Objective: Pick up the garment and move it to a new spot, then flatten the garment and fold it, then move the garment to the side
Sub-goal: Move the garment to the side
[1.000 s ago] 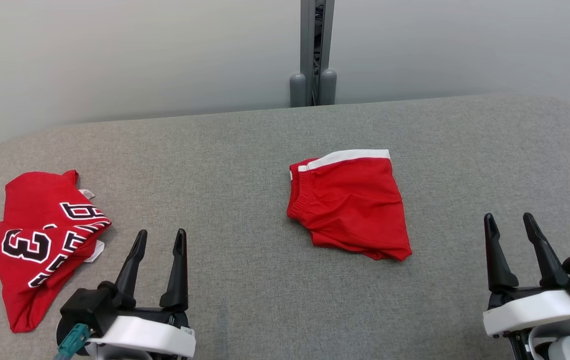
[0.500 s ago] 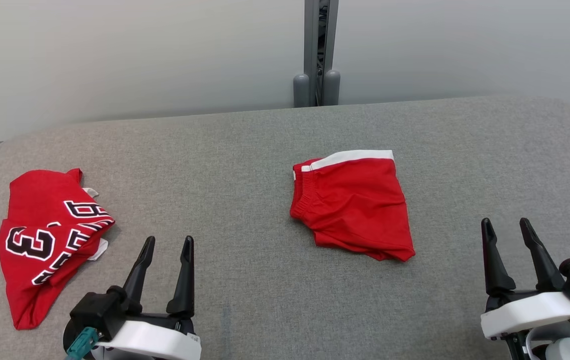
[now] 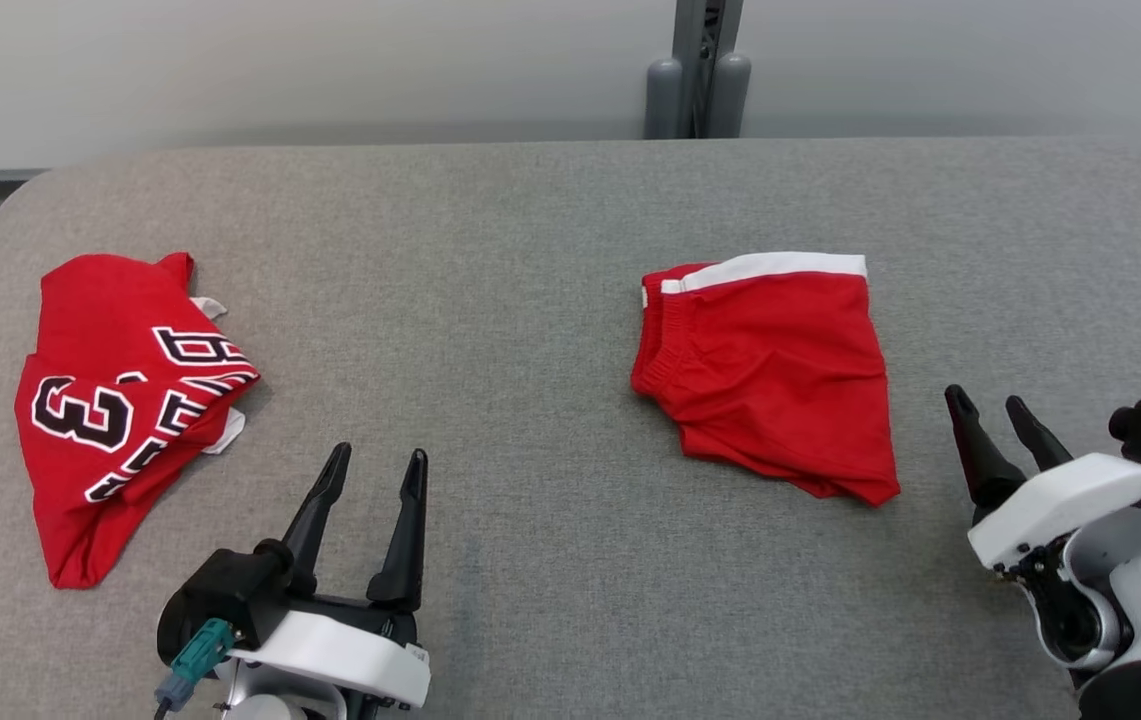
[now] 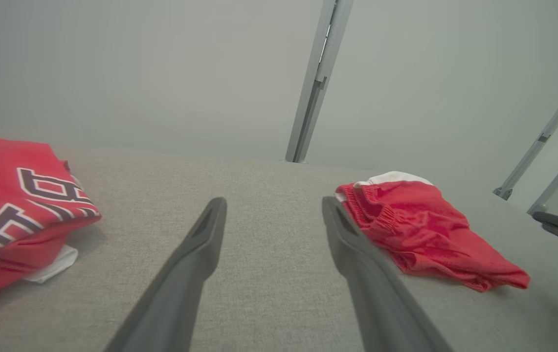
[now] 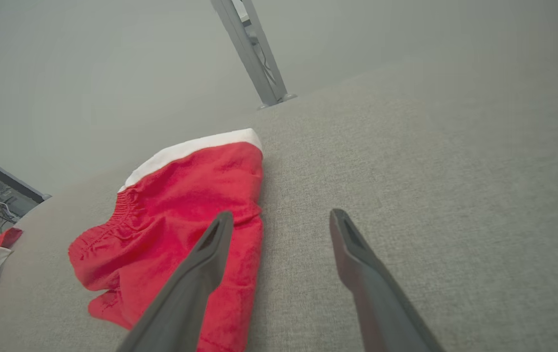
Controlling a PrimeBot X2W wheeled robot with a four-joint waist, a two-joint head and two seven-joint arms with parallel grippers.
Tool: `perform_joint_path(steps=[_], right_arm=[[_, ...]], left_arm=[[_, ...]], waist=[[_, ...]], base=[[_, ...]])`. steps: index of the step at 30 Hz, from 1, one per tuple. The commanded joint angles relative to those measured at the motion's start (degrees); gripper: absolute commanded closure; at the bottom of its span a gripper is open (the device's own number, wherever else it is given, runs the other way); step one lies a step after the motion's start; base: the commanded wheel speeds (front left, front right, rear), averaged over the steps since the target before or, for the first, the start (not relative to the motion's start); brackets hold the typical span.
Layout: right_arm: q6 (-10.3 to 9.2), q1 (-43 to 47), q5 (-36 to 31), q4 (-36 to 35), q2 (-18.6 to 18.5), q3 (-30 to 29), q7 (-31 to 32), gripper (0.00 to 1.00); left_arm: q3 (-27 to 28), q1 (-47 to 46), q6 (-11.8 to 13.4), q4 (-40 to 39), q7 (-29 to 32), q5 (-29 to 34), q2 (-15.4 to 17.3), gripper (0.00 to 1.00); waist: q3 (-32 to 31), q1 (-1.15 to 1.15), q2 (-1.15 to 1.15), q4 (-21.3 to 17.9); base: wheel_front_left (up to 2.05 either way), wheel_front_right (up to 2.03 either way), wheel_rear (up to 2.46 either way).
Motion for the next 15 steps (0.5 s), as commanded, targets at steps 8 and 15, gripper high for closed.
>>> perform_joint_path(steps=[8,15], right_arm=[[0.02,-9.31,16.32,6.49,-3.55,6.2,7.91,0.0],[0.02,-13.75,23.09,11.02,-5.89,11.47,11.01,0.0]], left_arm=[[-0.88,-2.89,-0.66,0.76,-0.18,0.87,0.23,0.0],[-1.15,-4.05,-1.02,0.65,-0.18,1.05,0.22,0.0]], waist=[[4.73,0.0,0.0,4.76],[6.53,0.0,0.0,6.52]], base=[[0.0,0.0,0.0],[0.0,0.0,0.0]])
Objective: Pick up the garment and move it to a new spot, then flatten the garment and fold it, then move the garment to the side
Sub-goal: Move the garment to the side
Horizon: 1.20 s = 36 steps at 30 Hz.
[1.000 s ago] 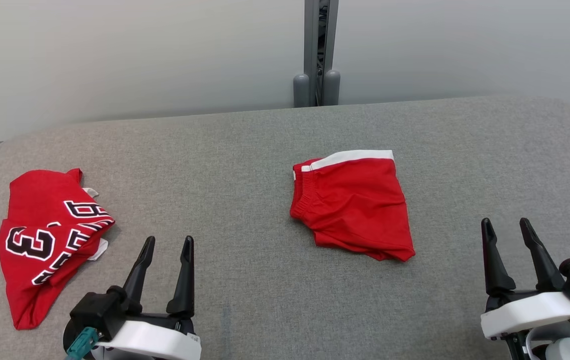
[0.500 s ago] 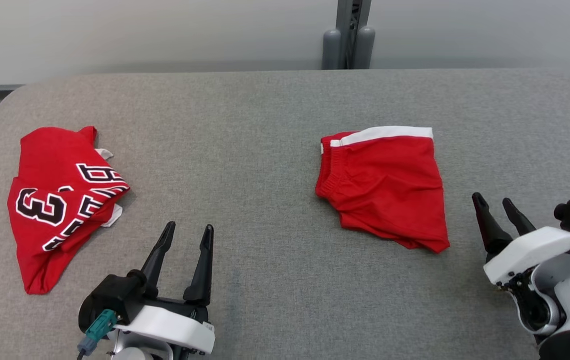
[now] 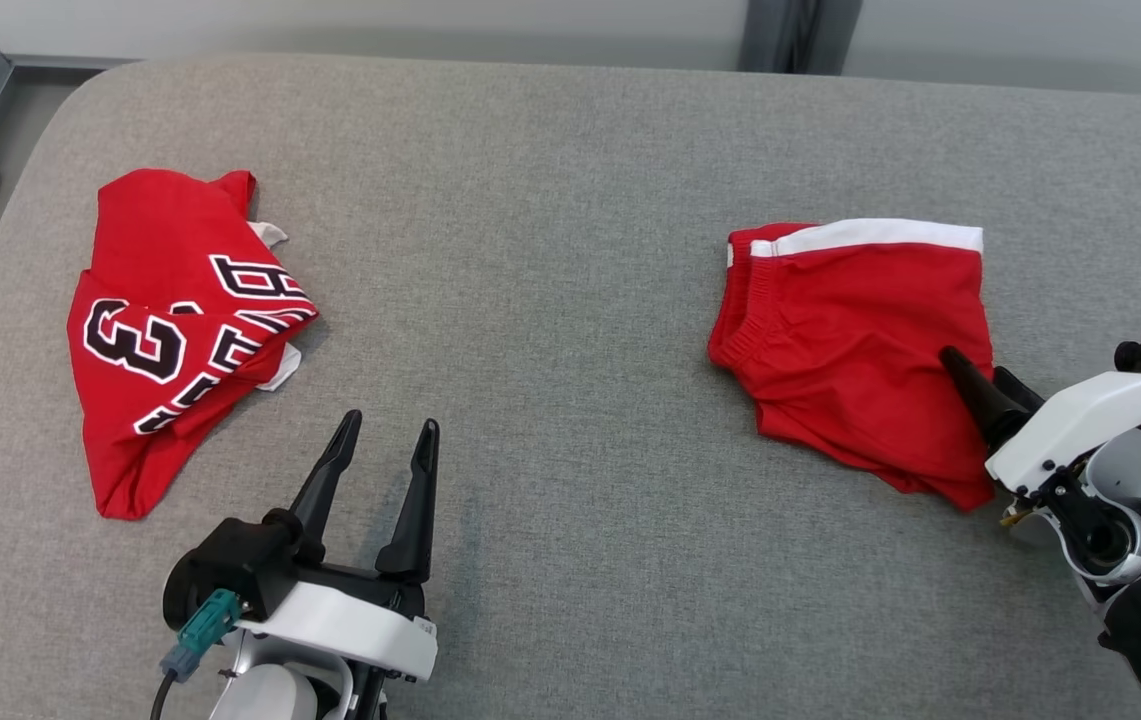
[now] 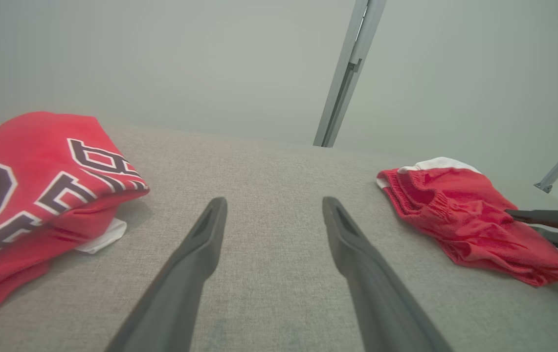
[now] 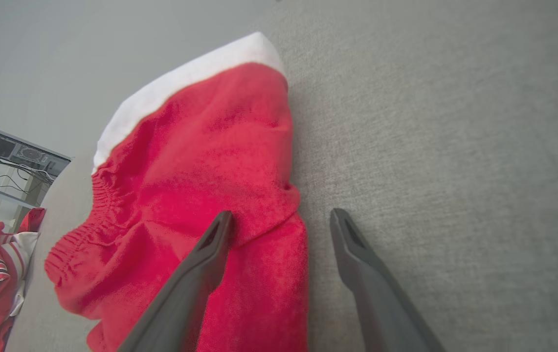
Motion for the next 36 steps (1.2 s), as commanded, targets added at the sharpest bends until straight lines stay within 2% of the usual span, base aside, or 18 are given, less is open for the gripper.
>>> perform_joint_path(steps=[1,6,13,14,15,16,17,22,29,36], right_arm=[[0.02,-1.15,1.29,0.9,-0.78,0.88,0.39,0.0],[0.01,-2.9,4.7,3.17,-1.2,3.77,1.13,0.0],[0.01,-4.31,8.92,2.92,-0.37,9.06,0.91,0.0],[0.01,-4.23,9.4,2.82,-0.27,9.68,0.82,0.21],[0.01,-4.14,9.77,2.79,-0.2,10.22,0.51,0.56],[0.01,-4.06,10.12,2.71,-0.26,10.87,0.28,0.76],[0.01,-4.05,10.3,2.54,-0.49,11.54,0.0,1.0],[0.01,-4.51,10.72,2.63,-1.89,13.57,-2.06,1.0],[0.01,-6.87,7.84,6.16,-5.1,18.84,-4.44,1.0],[0.01,-9.87,4.81,9.88,-10.03,23.58,-4.74,1.0]], left_arm=[[0.0,-0.97,-0.35,-0.15,-0.19,0.29,0.21,0.0],[-0.09,-1.63,-0.45,-0.33,-0.19,0.47,0.22,0.0],[-0.22,-2.14,-0.42,-0.25,-0.19,0.68,0.21,0.0],[-0.26,-2.12,-0.4,-0.19,-0.19,0.65,0.21,0.0],[-0.27,-2.11,-0.38,-0.12,-0.19,0.61,0.22,0.0],[-0.29,-2.1,-0.35,-0.07,-0.19,0.55,0.22,0.0],[-0.31,-2.09,-0.33,-0.03,-0.19,0.51,0.21,0.0],[-0.27,-1.85,-0.26,0.15,-0.19,0.43,0.22,0.0],[-0.36,-0.84,-0.1,0.45,-0.18,0.01,0.22,0.0],[-0.56,-0.86,0.17,0.11,-0.19,-0.5,0.22,0.0]], waist=[[0.7,0.0,0.0,0.54],[1.8,0.0,0.0,1.09],[2.79,0.0,0.0,1.47],[2.74,0.0,0.0,1.5],[2.64,0.0,0.0,1.49],[2.52,0.0,0.0,1.49],[2.42,0.0,0.0,1.47],[1.83,0.0,0.0,1.25],[0.44,0.0,0.0,0.57],[0.59,0.0,0.0,-0.12]], base=[[0.0,0.0,0.0],[0.0,0.0,0.0],[0.0,0.0,0.0],[0.0,0.0,0.0],[0.0,0.0,0.0],[0.0,0.0,0.0],[0.0,0.0,0.0],[0.0,0.0,0.0],[0.0,0.0,0.0],[0.0,0.0,0.0]])
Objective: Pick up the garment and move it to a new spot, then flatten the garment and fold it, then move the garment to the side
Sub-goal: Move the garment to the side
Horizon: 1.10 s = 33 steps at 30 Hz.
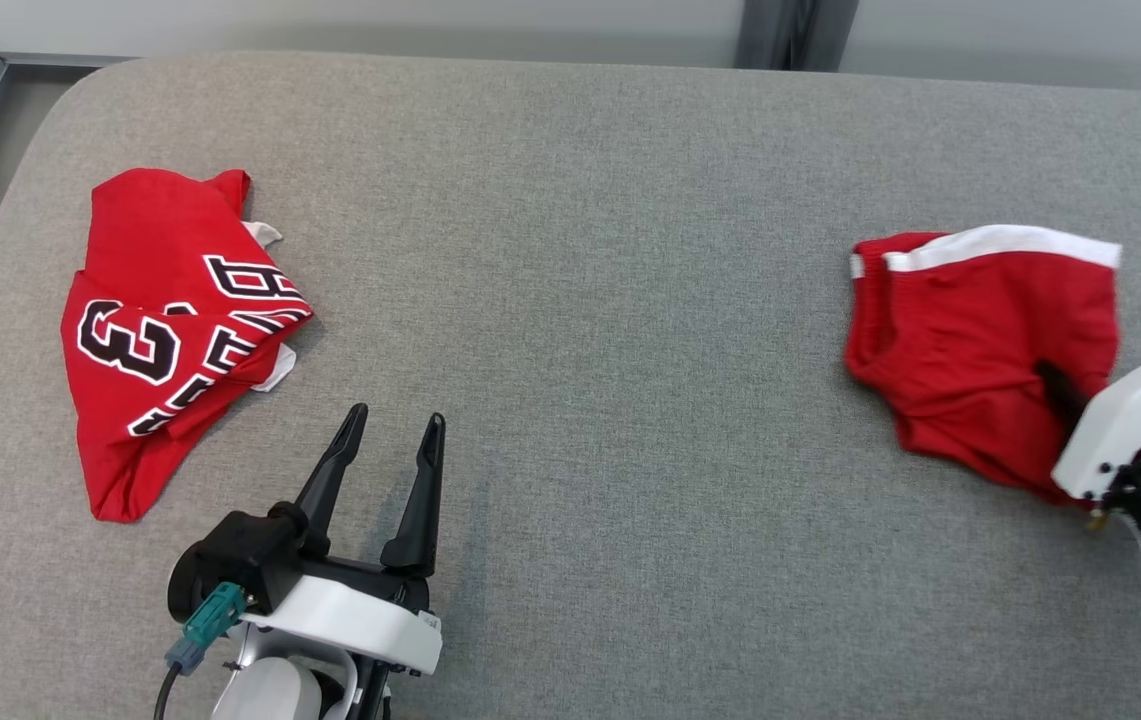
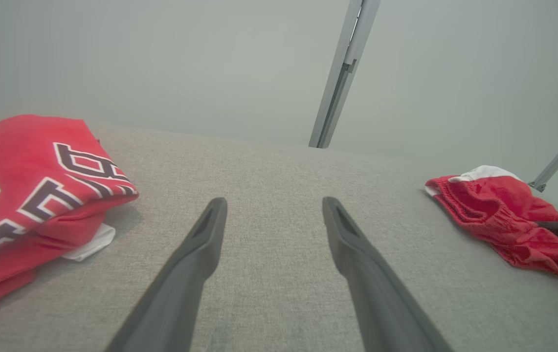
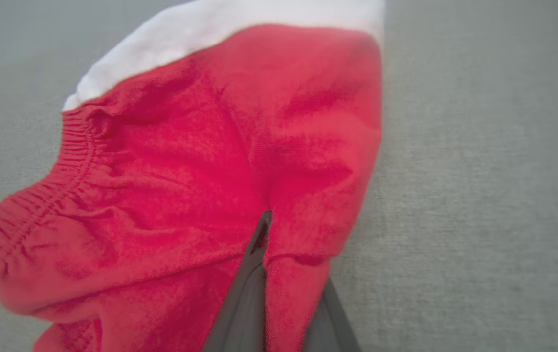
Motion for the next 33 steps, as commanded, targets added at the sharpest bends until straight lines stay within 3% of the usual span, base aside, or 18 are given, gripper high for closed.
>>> perform_joint_path(steps=[1,8,18,33], right_arm=[[-0.02,-0.86,-0.55,0.91,-1.58,0.37,-0.01,1.0],[-0.02,-3.42,-2.95,4.92,-8.4,3.24,-0.38,1.0],[-0.01,-6.25,-2.89,11.48,-14.42,2.59,-2.49,1.0],[-0.01,-8.63,-1.84,18.85,-14.23,0.56,-6.52,1.0]], left_arm=[[0.08,-0.09,0.16,-0.21,-0.19,-0.44,0.24,0.0],[0.51,-0.7,0.05,-0.35,-0.19,-0.33,0.25,0.0],[1.51,-1.3,-0.35,-0.34,-0.18,0.4,0.25,0.0],[3.71,-1.78,-0.99,-0.3,-0.19,1.74,0.25,0.0]], waist=[[0.23,0.0,0.0,-0.1],[1.7,0.0,0.0,-0.42],[3.95,0.0,0.0,-1.27],[6.87,0.0,0.0,-3.05]], base=[[0.0,0.0,0.0],[0.0,0.0,0.0],[0.0,0.0,0.0],[0.0,0.0,0.0]])
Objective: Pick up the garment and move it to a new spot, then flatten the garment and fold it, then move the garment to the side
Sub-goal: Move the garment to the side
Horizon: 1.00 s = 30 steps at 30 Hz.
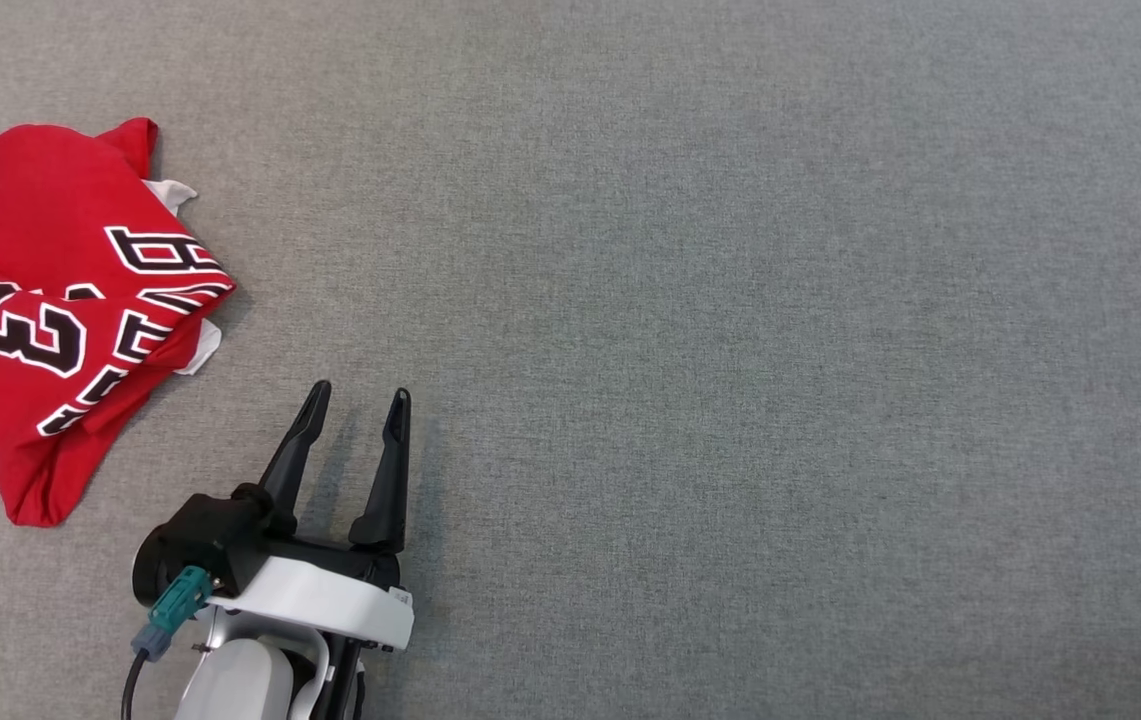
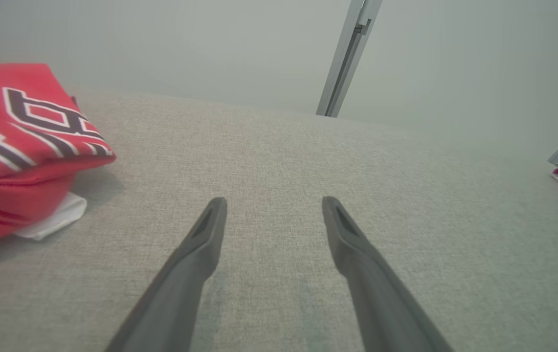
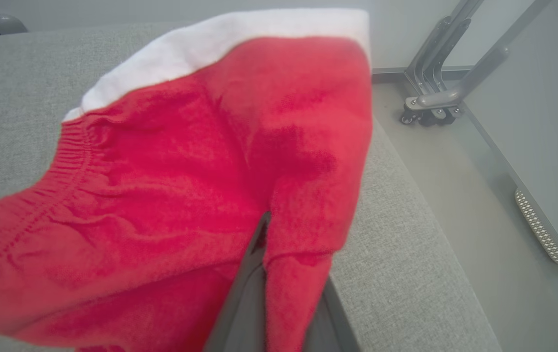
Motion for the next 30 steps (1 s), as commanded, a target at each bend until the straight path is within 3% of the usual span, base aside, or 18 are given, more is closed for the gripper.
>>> perform_joint_path(steps=[1,17,18,19,30], right_arm=[[-0.01,-0.56,-0.07,0.52,0.22,0.01,-0.61,1.0],[-0.01,-2.22,-0.89,3.55,0.42,-0.23,-1.91,1.0],[-0.01,-2.33,-0.9,3.67,0.37,-0.38,-2.28,0.92],[-0.01,-2.34,-0.89,3.8,0.43,-0.49,-2.42,0.0],[-0.01,-2.41,-1.04,4.19,0.99,-0.89,-2.9,0.0]], left_arm=[[0.32,-0.85,-0.41,-0.05,-0.2,0.37,0.24,0.0],[0.71,-1.81,-0.87,0.22,-0.2,0.84,0.25,0.0],[0.71,-1.83,-0.9,0.25,-0.2,0.86,0.25,0.0],[0.71,-1.83,-0.92,0.27,-0.2,0.89,0.24,0.0],[0.38,-1.16,-0.92,0.81,-0.2,0.13,0.24,0.0]], waist=[[0.32,0.0,0.0,-0.23],[1.82,0.0,0.0,-0.71],[1.81,0.0,0.0,-0.73],[1.76,0.0,0.0,-0.74],[-0.29,0.0,0.0,-0.53]], base=[[0.0,0.0,0.0],[0.0,0.0,0.0],[0.0,0.0,0.0],[0.0,0.0,0.0],[0.0,0.0,0.0]])
